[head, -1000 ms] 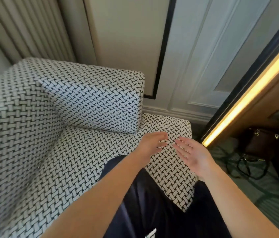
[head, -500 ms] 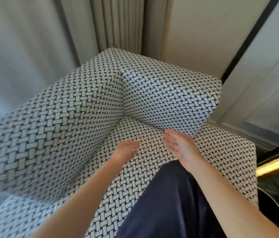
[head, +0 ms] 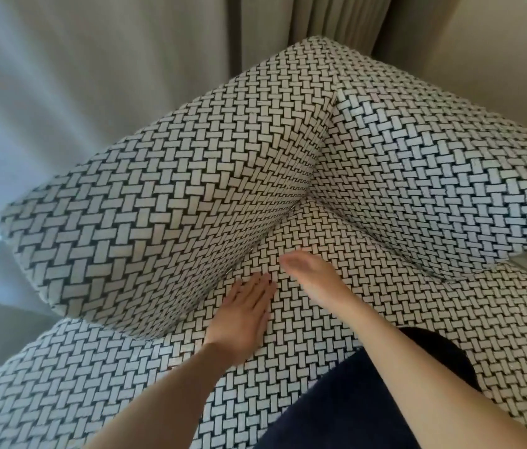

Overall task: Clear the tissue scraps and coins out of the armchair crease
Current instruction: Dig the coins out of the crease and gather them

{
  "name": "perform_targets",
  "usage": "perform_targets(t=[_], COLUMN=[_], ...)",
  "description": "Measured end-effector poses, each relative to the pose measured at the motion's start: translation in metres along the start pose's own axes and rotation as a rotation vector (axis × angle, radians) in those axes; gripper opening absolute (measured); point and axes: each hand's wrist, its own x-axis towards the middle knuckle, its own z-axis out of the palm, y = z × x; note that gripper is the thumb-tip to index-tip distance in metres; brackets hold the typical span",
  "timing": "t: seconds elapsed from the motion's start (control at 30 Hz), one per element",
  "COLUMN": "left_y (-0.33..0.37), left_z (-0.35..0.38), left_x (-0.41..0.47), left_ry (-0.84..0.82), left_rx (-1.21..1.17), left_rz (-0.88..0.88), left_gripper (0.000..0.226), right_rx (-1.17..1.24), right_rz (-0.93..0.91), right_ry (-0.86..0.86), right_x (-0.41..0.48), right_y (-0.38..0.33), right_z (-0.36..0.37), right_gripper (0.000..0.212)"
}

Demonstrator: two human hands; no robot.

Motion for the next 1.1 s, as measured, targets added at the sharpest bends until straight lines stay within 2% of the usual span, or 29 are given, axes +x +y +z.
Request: perform_targets(t=[0.13, 0.2, 0.3, 0.47, 0.63, 0.73, 0.87, 1.1], left_y=[-0.003, -0.004, -0.006, -0.009, -0.008, -0.008, -0.011, -0.012], left_z=[0.003, 0.005, 0.008, 0.014, 0.011, 0.011, 0.016, 0.021], left_x=[0.003, 0.002, 0.001, 0.003, 0.003, 0.002, 0.002, 0.004], left_ry=[0.065, 0.057, 0.094, 0.171, 0.193, 0.214, 0.255, 0.28], left_rx=[-0.047, -0.074, -0.07, -0.076, -0.067, -0.068, -0.08, -0.061], left_rz=[0.032, 0.011, -0.013, 0.012, 0.014, 0.001, 0.03, 0.098], left_gripper=[0.048, 0.046, 0.041, 0.037, 0.04, 0.036, 0.033, 0.046], right_rx=[-0.32, -0.497, -0.63, -0.699, -0.877, -0.872, -0.909, -0.973], right_rz=[-0.132, -0.212, -0.294, -0.326, -0.378, -0.382, -0.398, -0.43], right_ry=[-0.196, -0.211, -0.204, -0.156, -0.21, -0.206, -0.169, -0.075], right_x=[0.029, 0.038, 0.054, 0.062, 0.061, 0.064, 0.064, 0.052], right_y=[-0.005, -0.007, -0.01, -0.011, -0.007, -0.014, -0.01, 0.003], right_z=[0.041, 0.056, 0.07, 0.074, 0.075, 0.08, 0.079, 0.041], right_gripper=[0.039, 0.041, 0.042, 0.037, 0.048, 0.052, 0.048, 0.052])
